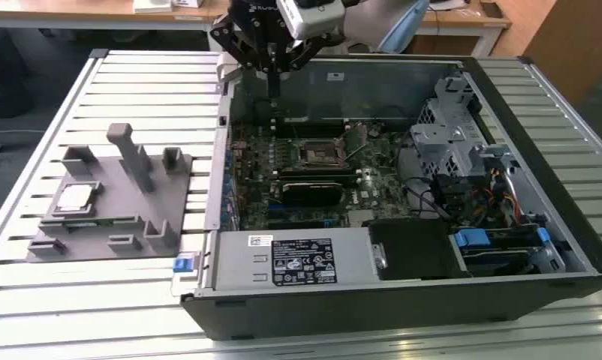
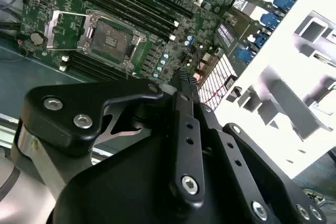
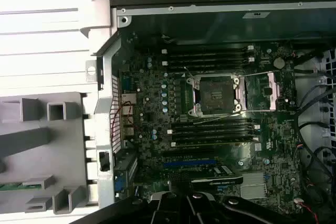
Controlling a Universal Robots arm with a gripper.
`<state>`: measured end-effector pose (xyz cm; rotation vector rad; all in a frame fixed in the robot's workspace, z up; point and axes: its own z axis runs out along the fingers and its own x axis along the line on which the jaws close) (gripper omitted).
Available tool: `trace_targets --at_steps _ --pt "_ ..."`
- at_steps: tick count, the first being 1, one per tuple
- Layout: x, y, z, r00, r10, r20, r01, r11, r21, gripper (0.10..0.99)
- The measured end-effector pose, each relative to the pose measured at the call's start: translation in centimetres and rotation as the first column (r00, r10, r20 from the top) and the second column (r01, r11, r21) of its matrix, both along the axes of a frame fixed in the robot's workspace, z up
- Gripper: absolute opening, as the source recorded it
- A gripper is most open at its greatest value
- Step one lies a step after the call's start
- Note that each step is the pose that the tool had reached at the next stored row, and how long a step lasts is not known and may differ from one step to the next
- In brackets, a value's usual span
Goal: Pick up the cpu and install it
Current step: 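Reach for the cpu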
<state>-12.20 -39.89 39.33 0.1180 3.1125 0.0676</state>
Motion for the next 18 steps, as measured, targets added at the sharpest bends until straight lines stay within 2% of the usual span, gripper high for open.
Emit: trace_targets --at_steps 10,14,18 --pt "-0.1 0.0 0.0 1.0 0.0 0.0001 0.0 1.0 0.0 0.106" --pt "-0.97 0.0 0.0 1.0 0.0 0.0001 0.0 1.0 0.0 0.106" --pt "-2.5 0.0 0.0 1.0 0.0 -0.0001 0.0 1.0 0.0 0.106"
